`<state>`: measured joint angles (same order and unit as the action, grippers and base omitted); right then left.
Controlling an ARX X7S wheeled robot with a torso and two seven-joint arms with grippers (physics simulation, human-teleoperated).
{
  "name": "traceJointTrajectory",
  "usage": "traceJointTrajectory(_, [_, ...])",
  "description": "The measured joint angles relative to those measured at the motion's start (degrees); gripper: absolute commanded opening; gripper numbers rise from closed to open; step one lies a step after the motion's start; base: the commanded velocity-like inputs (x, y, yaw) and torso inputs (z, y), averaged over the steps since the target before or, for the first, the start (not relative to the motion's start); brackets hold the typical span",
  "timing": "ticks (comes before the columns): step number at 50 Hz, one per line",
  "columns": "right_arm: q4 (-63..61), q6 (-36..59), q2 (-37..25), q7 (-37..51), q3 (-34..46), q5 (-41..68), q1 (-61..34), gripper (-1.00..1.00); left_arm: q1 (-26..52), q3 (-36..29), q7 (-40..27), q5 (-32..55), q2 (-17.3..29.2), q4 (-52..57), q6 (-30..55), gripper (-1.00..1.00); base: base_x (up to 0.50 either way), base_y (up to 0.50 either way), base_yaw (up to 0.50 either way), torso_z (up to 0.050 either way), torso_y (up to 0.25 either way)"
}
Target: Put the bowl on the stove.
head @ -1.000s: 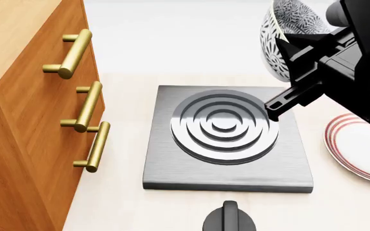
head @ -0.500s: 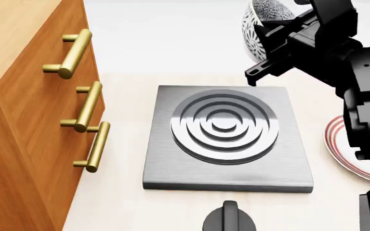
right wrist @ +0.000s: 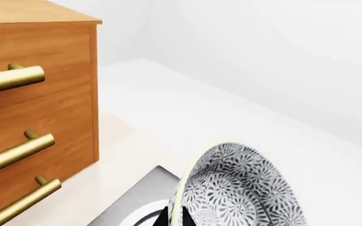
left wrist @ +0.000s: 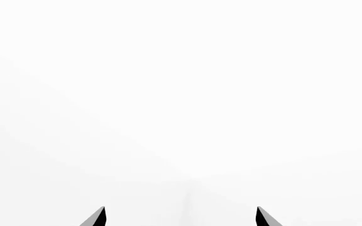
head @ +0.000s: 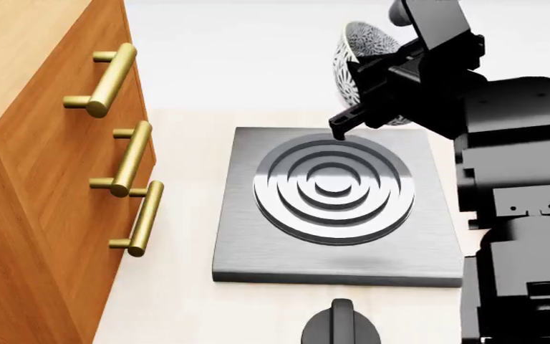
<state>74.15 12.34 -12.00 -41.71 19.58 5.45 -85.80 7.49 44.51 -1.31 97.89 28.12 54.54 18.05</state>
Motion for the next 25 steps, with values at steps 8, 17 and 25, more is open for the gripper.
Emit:
traceJointTrajectory(8, [0.85,0.70,0.97,0.93,-2.68,-1.90,0.07,-1.00,0.25,-0.34,0.00,-0.95,-0.21,-0.09,0.23,1.00,0.00,0.00,0.00,0.000,0.000])
traceJointTrajectory(17, [0.85,1.93,1.66,2.55,-4.27,-3.09,0.24,-1.00,0.24,-0.37,0.84,-2.04,-0.67,-0.07,0.37,1.00,0.00,0.00,0.00,0.000,0.000])
traceJointTrajectory(25, [0.85,2.83,2.23,3.72,-4.11,-3.54,0.23,-1.00,0.01,-0.24,1.67,-2.67,-1.05,0.07,0.43,1.00,0.00,0.00,0.00,0.000,-0.155])
